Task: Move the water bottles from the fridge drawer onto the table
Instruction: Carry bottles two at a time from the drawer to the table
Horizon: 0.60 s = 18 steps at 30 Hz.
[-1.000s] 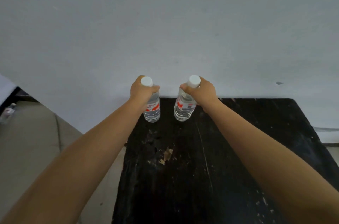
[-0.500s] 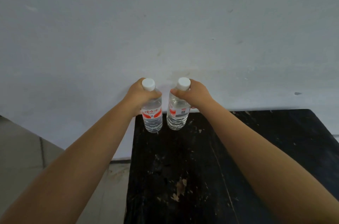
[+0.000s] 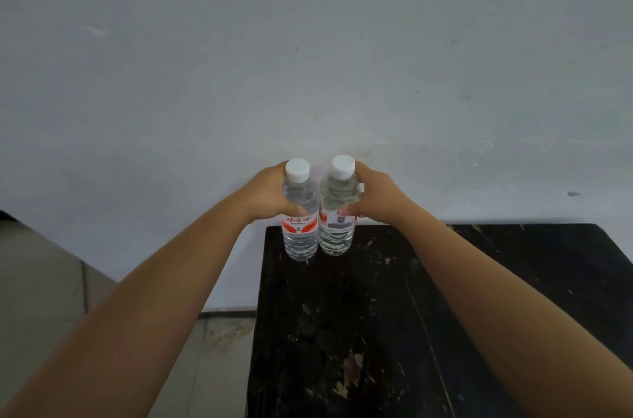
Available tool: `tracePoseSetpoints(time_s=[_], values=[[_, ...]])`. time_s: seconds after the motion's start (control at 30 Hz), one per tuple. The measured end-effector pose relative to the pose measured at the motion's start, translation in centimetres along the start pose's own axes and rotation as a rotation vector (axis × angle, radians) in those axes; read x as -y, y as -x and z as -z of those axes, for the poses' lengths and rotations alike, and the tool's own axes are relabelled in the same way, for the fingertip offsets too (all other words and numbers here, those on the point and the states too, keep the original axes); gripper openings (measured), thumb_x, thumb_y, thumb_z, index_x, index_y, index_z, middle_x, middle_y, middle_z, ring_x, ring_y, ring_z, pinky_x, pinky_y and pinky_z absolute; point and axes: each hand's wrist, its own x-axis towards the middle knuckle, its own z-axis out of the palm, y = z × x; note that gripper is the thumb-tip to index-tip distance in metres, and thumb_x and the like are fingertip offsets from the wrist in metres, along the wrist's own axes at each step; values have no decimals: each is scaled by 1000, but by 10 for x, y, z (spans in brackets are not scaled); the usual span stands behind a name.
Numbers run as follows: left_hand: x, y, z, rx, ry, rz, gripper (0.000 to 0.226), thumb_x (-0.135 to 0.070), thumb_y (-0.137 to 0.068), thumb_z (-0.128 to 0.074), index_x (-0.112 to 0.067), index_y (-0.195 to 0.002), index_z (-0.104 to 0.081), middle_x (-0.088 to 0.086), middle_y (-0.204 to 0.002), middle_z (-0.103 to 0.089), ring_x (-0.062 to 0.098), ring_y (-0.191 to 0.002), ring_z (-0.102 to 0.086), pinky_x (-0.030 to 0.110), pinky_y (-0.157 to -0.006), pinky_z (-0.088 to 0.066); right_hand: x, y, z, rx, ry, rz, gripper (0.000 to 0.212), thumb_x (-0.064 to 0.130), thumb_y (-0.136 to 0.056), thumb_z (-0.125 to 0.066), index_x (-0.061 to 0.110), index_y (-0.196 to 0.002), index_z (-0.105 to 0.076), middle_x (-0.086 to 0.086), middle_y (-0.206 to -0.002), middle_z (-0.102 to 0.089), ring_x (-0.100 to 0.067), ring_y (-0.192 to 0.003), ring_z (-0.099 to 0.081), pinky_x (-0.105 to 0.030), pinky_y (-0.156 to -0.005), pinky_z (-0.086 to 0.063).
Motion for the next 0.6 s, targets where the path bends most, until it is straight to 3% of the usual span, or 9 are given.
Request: tracePoseSetpoints(time_s=[0.17, 0.27, 0.43, 0.6], values=[[5, -4, 6, -5, 26, -4, 64, 4, -73, -74, -8, -130, -47, 11, -128, -55, 17, -106, -47, 29, -91, -38, 1, -8, -2, 3, -8, 26, 74, 3, -76, -69, 11, -140, -33, -12, -133, -53, -28, -122, -50, -28, -93, -42], [7, -6, 3, -3, 35, -9, 65, 3, -74, -74, -9, -131, -45, 8, -124, -55, 22, -115, -50, 28, -90, -38, 0, -8, -3, 11, -12, 10, 77, 3, -76, -69, 12, -141, -30, -13, -134, -53, -28, -122, -49, -30, -95, -42], [11, -4, -4, -17, 35, -20, 69, -1, -77, -72, -11, -137, -39, 8, -136, -51, 24, -127, -46, 25, -91, -35, -3, -5, -5, 32, 3, -10, 77, 2, -78, -65, 13, -143, -25, -13, -134, -52, -29, -120, -50, -24, -89, -37], [9, 1, -5, -48, 8, -29, 68, -2, -78, -72, -10, -137, -40, 9, -138, -51, 25, -129, -46, 25, -93, -34, 0, 2, -4, 26, 55, -4, 74, 8, -79, -67, 10, -141, -27, -14, -136, -51, -29, -123, -49, -31, -100, -39]])
